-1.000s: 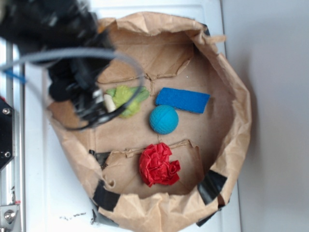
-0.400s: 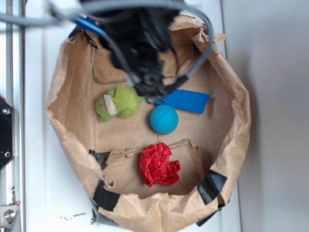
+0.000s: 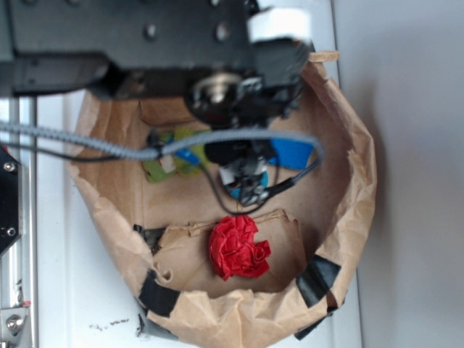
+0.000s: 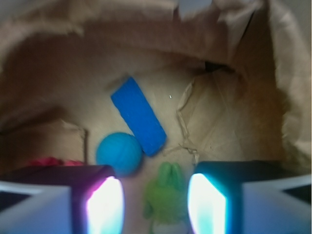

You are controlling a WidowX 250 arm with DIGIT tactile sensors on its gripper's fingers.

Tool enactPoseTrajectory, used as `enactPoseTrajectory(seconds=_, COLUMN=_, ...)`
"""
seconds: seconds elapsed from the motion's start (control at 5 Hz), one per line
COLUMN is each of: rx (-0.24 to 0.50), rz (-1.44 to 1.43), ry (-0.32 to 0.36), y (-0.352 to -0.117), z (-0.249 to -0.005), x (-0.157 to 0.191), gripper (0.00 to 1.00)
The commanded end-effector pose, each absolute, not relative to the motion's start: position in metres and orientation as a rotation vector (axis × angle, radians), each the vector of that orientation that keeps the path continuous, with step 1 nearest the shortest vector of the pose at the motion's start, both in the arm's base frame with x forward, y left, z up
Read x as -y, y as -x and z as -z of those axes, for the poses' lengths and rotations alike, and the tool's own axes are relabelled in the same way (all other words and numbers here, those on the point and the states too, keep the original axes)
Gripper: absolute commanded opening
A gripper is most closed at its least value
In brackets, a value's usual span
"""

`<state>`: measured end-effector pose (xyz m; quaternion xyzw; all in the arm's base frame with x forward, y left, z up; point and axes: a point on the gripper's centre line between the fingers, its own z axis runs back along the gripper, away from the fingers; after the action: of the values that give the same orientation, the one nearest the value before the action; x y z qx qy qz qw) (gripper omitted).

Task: Grab the green animal.

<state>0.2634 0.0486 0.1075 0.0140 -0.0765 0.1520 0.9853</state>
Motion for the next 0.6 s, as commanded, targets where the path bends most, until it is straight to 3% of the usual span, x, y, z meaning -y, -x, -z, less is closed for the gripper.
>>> enactPoseTrajectory(seconds=0.0, rx=0.195, rz=-0.173, ry=-0.080, y=-0.247, z=-0.084, x=-0.063, gripper=1.00)
enactPoseTrajectory(seconds=0.4, rx=0.087, rz=-0.118, ry=-0.115, y=-0.249, z=-0.032, x=-0.041, gripper=1.00)
